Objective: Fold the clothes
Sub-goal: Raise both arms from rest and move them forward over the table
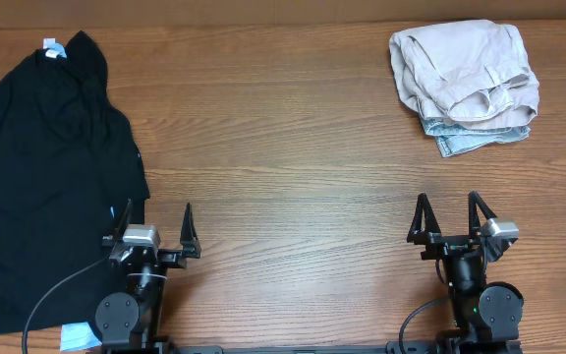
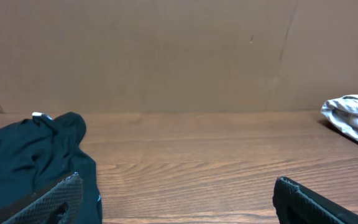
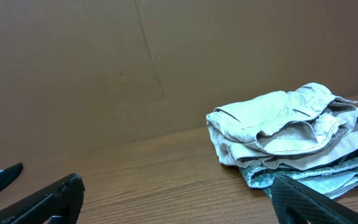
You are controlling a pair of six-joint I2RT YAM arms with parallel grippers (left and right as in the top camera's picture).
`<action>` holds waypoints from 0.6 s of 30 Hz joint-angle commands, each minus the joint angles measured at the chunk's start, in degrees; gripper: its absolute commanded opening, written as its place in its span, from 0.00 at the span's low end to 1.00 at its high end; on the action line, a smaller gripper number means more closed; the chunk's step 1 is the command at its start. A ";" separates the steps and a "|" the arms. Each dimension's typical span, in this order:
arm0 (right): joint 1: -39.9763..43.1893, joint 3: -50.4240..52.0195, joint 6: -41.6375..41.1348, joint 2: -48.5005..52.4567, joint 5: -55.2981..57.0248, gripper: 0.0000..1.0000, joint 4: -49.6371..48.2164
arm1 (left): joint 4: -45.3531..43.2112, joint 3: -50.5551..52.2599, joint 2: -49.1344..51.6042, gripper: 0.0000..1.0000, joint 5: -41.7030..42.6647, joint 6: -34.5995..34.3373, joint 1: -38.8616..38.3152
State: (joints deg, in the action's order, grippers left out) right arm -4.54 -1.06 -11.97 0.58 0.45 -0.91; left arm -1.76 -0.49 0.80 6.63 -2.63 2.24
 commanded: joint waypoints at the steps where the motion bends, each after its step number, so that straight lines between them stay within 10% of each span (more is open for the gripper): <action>1: -0.26 0.57 0.04 -0.42 0.79 1.00 -0.35 | -0.20 0.15 -0.52 1.00 -0.76 0.28 -0.39; 18: -0.26 -4.94 5.20 -0.39 -2.08 1.00 -1.33 | 2.78 -9.60 1.18 1.00 -2.56 0.52 -0.35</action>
State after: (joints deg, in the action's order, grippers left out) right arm -4.56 -1.30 -10.07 0.58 -0.19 -2.37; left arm 0.16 -4.51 0.82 5.50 -2.63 2.24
